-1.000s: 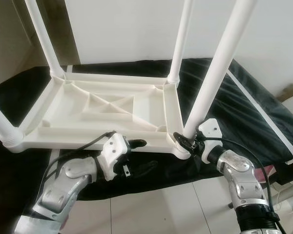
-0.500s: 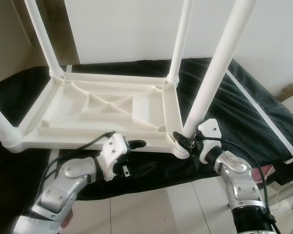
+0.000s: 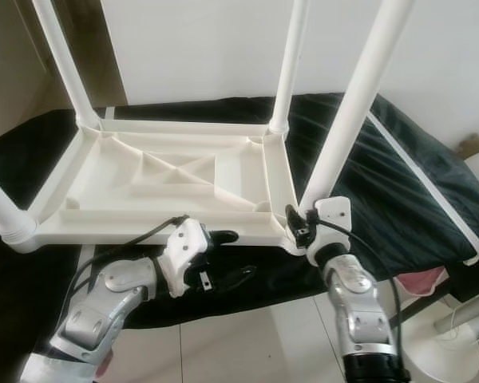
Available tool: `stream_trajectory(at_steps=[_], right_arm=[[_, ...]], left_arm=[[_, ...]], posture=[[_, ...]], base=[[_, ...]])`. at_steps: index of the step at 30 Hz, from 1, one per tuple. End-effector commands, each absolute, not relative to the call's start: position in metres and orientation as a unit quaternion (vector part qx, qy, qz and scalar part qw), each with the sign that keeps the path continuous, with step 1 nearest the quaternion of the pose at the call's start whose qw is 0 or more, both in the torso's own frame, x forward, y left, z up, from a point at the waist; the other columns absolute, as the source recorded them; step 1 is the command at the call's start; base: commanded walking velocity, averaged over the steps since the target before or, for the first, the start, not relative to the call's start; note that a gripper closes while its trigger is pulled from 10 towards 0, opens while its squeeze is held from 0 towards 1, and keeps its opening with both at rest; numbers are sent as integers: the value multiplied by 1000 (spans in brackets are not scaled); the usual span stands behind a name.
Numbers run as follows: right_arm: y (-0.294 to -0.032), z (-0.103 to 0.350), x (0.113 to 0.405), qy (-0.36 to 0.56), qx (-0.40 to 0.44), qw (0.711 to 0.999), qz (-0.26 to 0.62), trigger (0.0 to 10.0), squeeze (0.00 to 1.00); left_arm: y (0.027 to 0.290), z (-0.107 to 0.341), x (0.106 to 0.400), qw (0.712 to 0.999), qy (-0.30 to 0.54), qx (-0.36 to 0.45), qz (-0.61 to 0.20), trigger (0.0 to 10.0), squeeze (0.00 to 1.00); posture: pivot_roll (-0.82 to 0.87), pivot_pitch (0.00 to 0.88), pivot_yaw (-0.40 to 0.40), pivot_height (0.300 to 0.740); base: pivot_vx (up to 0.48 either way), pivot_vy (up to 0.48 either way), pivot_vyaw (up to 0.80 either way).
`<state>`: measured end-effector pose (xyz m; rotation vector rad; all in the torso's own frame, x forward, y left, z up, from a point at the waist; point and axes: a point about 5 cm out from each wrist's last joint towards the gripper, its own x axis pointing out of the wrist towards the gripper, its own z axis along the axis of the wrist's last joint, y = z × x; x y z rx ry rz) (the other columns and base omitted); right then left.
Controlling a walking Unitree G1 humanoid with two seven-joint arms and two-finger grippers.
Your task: Building children table
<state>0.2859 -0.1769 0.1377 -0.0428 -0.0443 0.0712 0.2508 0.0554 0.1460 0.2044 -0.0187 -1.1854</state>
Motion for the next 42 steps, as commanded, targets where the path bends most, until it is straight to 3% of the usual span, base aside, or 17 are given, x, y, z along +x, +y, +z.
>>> stream_trajectory(at_steps=[1,6,10,22,24,33,34,42], right_arm=[[-181,129,284,3,-15,1000,-14,10000,0],[-162,119,279,28,10,995,-99,10000,0],[-142,118,277,35,22,994,-98,10000,0],[-138,124,278,21,26,994,-101,10000,0],[-137,128,278,8,46,994,-95,10000,1000],[-151,140,278,-26,51,997,-48,10000,1000],[-155,141,277,-29,48,998,-22,10000,0],[-169,146,278,-36,0,994,104,10000,0]], left_arm=[[55,147,248,823,-8,93,-561,10000,0],[55,147,248,822,-7,92,-561,10000,0],[54,147,247,822,-6,90,-562,10000,0],[55,147,248,825,-7,91,-558,10000,0],[55,148,249,826,-9,91,-557,10000,0],[53,149,250,826,-12,88,-557,10000,0],[53,149,249,826,-11,87,-557,10000,0],[53,148,249,825,-10,86,-558,10000,0]], posture=[[-16,50,-33,740],[-13,53,-36,740],[-8,53,-39,740],[-4,43,-42,740],[-8,43,-42,740],[-18,46,-38,740],[-19,48,-38,740],[-26,51,-41,740]], base=[[0,0,0],[0,0,0],[0,0,0],[0,0,0],[0,0,0],[0,0,0],[0,0,0],[0,0,0]])
